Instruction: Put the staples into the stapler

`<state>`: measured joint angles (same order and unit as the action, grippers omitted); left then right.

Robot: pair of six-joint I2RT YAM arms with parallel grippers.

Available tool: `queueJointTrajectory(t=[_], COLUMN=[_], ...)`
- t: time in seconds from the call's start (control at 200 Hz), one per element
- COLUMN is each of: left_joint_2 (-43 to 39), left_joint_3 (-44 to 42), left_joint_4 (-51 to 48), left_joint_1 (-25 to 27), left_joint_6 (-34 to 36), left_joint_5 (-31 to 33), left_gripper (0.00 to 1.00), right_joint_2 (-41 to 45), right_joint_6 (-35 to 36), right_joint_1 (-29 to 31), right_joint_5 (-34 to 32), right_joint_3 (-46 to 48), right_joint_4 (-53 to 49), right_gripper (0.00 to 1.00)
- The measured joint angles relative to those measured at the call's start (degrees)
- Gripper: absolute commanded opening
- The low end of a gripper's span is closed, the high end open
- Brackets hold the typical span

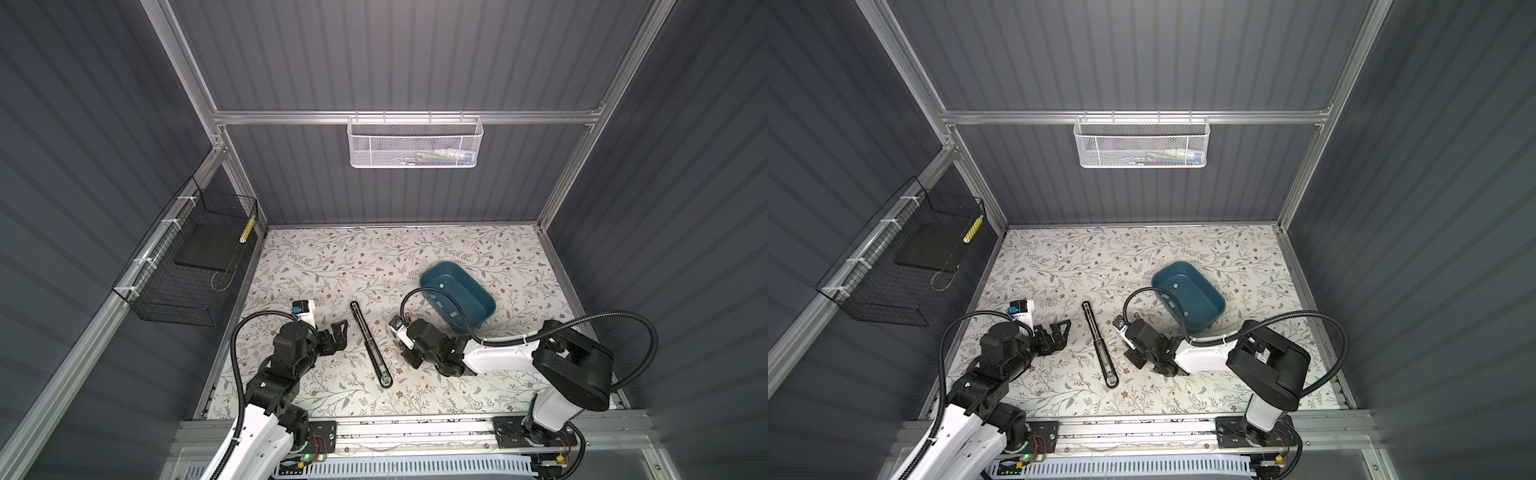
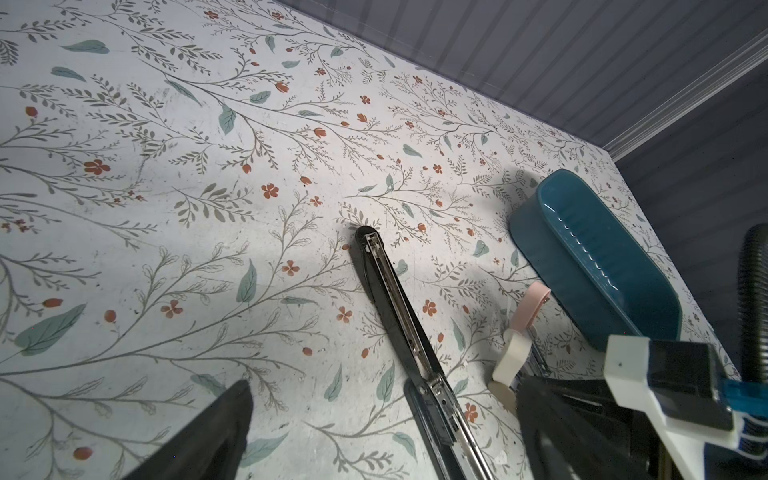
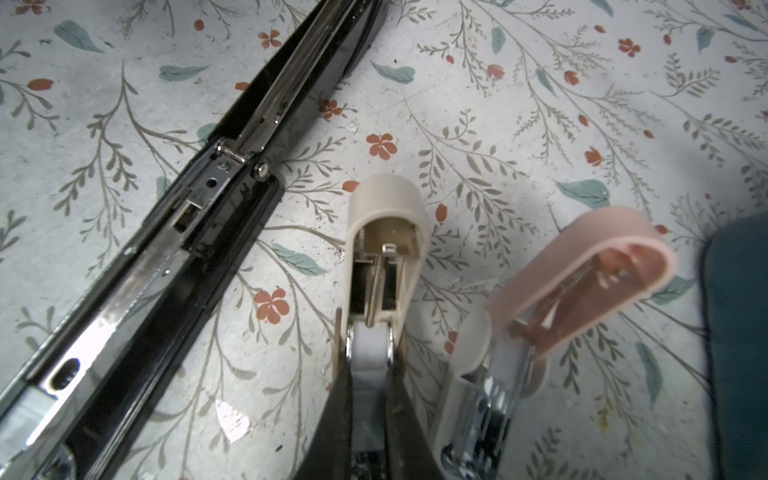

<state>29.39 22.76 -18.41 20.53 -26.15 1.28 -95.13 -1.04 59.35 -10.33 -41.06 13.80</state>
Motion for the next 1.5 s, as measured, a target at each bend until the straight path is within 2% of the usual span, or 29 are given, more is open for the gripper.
queueJointTrajectory(t=[0.285, 0.785, 1.496], left_joint_2=[-0.02, -0.02, -0.02], left_joint_3=[0.0, 0.0, 0.0], left_joint_4=[-0.02, -0.02, -0.02], left_joint_1=[0.0, 0.0, 0.0], left_joint_6=[0.0, 0.0, 0.0], left_joint_5=[0.0, -0.02, -0.02], left_gripper=[1.0, 1.0, 0.99], right_joint_2=[0.26, 1.44, -0.83], right_joint_6=[-1.53, -3.43, -4.33], right_joint_1=[-0.04, -0.04, -0.04], right_joint_5=[0.5, 1.42, 2.23], right_joint_3=[0.22, 0.55, -0.92], right_joint_4=[-0.48, -3.06, -5.07], right_gripper=[0.08, 0.22, 0.27])
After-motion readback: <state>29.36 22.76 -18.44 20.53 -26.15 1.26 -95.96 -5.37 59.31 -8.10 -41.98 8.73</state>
